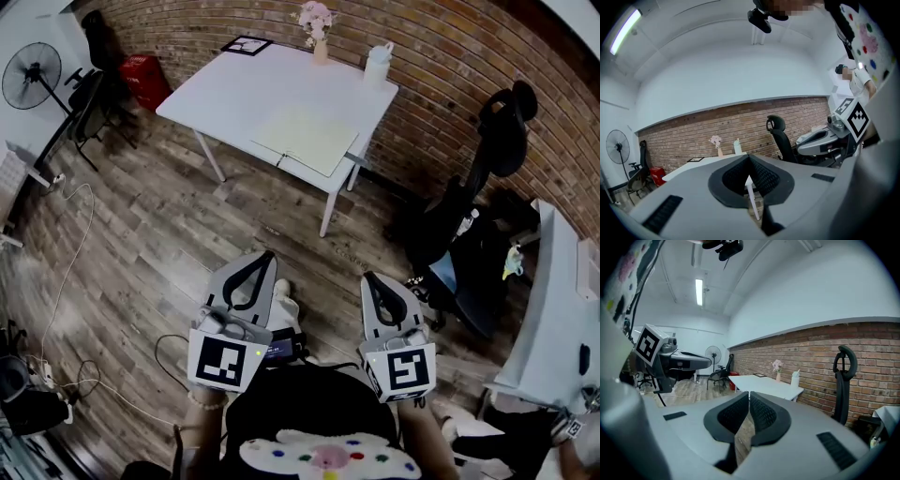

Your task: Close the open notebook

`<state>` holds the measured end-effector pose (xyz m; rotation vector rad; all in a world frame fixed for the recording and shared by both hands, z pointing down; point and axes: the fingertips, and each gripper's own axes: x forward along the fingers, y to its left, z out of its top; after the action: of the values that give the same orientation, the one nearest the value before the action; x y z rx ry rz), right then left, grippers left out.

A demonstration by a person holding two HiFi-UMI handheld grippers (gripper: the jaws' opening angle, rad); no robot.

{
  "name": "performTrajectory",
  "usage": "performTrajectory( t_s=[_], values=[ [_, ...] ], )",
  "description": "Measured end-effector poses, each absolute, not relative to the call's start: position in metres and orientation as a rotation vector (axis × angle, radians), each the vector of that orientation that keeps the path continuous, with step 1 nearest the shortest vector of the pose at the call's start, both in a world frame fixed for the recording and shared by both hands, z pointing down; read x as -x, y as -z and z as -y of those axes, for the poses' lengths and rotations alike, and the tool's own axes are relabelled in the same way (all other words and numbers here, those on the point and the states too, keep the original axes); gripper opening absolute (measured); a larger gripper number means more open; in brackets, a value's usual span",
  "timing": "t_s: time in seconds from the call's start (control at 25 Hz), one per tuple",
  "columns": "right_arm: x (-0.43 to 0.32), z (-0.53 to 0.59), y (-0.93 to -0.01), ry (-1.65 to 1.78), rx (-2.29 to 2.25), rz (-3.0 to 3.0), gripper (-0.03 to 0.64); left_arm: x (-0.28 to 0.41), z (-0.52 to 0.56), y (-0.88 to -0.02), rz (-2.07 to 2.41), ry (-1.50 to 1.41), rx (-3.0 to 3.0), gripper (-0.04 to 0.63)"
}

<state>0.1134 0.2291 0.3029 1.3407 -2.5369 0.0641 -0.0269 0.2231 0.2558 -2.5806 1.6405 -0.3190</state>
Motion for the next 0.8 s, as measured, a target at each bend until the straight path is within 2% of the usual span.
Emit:
performTrajectory(
  t_s=[0.8],
  values=[
    [-0.047,-0.045,-0.316,-0.222,-1.478,2.355,0.035,0.090,-0.014,-0.288,-1.436,0.375,2.876,0.015]
  ],
)
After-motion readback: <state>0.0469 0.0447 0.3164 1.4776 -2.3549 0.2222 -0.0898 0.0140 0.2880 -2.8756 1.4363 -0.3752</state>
